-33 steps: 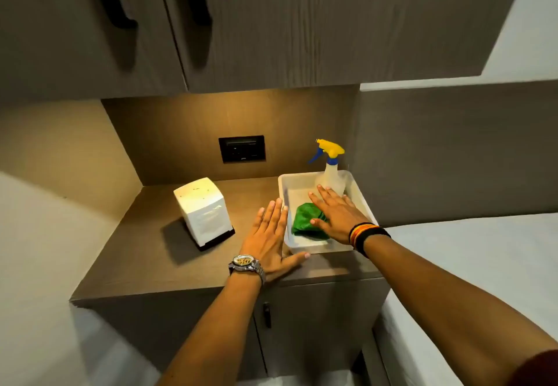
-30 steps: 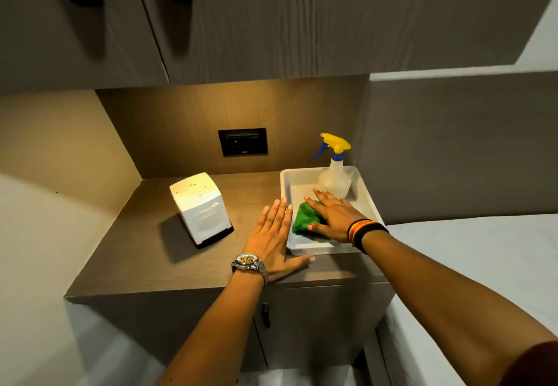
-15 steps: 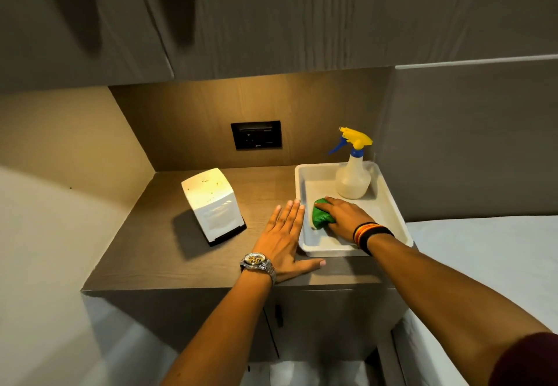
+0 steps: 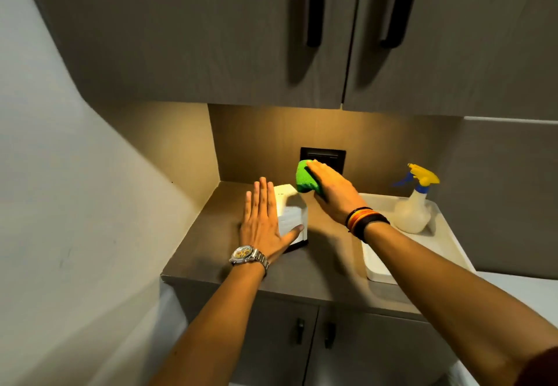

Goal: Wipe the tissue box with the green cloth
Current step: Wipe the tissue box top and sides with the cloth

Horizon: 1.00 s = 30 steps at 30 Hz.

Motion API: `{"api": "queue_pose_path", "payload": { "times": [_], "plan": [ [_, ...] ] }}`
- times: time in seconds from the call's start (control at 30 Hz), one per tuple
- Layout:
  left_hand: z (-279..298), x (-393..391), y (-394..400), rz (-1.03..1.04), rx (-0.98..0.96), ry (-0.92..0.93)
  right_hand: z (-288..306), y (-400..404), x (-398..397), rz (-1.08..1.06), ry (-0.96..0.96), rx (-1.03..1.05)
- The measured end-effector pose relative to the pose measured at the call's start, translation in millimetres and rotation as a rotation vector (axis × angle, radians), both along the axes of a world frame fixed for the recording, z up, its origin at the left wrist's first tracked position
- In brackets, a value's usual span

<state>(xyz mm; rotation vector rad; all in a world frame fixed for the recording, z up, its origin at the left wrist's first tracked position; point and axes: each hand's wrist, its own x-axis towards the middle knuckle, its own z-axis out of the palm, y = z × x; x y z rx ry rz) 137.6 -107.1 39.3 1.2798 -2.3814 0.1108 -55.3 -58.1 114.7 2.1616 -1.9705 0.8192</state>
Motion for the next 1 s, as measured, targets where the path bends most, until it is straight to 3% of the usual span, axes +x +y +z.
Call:
{"api": "queue_pose_path", "payload": {
  "times": [0.2,0.37,0.6,0.83,1.0],
  "plan": [
    [-43,28,-24,0.022,0.116,0.033,-38,-23,46,0.069,0.192,0.338],
    [-57,15,-41,-0.053,0.228,0.085,-56,-20,42,0.043,0.091,0.289],
    [-54,2,-62,-0.206,0.514,0.415,-63,-25,41,0.016,0.049,0.27],
    [-60,-12,-60,-0.109,0.526,0.557,-54,-33,19,0.045,0.004,0.342],
    [-67,-12,-56,-0.075,0.578,0.592,-44,-67,20,-0.08,-0.05,0.383]
  ]
}}
